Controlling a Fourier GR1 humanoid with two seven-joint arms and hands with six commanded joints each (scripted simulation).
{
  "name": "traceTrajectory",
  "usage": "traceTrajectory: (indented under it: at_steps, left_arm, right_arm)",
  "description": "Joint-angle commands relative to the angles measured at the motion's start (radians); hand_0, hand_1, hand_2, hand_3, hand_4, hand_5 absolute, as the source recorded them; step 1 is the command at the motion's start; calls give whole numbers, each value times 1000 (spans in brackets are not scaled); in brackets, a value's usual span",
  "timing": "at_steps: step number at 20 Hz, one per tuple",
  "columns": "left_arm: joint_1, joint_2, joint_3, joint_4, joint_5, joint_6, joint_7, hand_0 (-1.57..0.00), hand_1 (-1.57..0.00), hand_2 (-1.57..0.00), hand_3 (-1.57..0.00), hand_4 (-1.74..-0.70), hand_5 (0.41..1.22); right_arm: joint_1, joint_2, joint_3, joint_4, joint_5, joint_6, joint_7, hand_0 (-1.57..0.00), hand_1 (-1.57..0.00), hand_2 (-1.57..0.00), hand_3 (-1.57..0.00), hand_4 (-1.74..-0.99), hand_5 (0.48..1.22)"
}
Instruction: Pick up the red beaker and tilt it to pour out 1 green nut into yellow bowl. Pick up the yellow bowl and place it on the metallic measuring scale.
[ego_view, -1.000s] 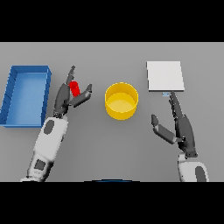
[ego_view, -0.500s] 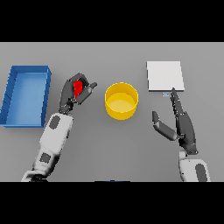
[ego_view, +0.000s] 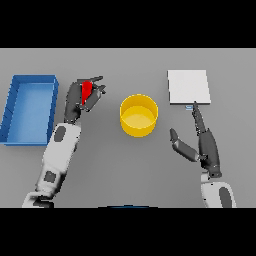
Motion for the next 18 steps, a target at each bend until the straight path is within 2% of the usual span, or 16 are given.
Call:
traceTrajectory:
  at_steps: [1,2,3,4,7,9,12,14,16,18]
  left_arm:
    - [4,10,-16,-26,-13,-5,11,-1527,-1529,-1528,-1509,-1718,1126]
    - [5,28,-38,-56,-30,-20,35,-1536,-1537,-1537,-1522,-1723,1127]
    - [12,38,-71,-86,-61,-25,51,-1543,-1544,-1544,-1532,-1726,1130]
    - [8,58,-105,-108,-96,-37,66,-1549,-1549,-1549,-1539,-1729,1134]
    - [-36,127,-220,-130,-236,-69,165,-1559,-1560,-1560,-1555,-1735,1136]
    - [-39,143,-261,-151,-272,-91,190,-1559,-1560,-1560,-1555,-1735,1127]
    - [-42,157,-293,-177,-294,-112,226,-1559,-1560,-1560,-1555,-1735,1136]
    - [-70,193,-348,-198,-348,-155,260,-1564,-1564,-1564,-1561,-1737,1149]
    - [-135,213,-428,-165,-442,-187,304,-1566,-1566,-1566,-1564,-1739,1153]
    - [-187,238,-506,-138,-519,-229,293,-1568,-1568,-1568,-1567,-1739,1177]
  right_arm:
    - [-2,-9,-5,-5,4,-4,-3,1,1,1,1,-1127,659]
    - [-12,-16,-15,-2,6,-11,9,1,1,1,1,-1116,656]
    - [-2,-25,-14,-6,7,-5,-11,1,1,1,1,-1108,656]
    - [-1,-21,-11,1,18,-12,-2,1,1,1,1,-1103,656]
    - [-2,-25,-12,2,14,-6,-9,1,1,1,1,-1092,661]
    - [17,-18,-7,-8,6,-2,-33,1,1,1,1,-1092,667]
    - [6,-26,-9,-18,10,1,2,1,1,1,1,-1092,664]
    - [13,-22,-2,-17,8,9,-4,1,1,1,1,-1096,670]
    - [2,-20,-3,-17,1,13,-3,1,1,1,1,-1069,685]
    - [5,-28,-2,-25,8,13,-10,1,1,1,1,-1056,692]
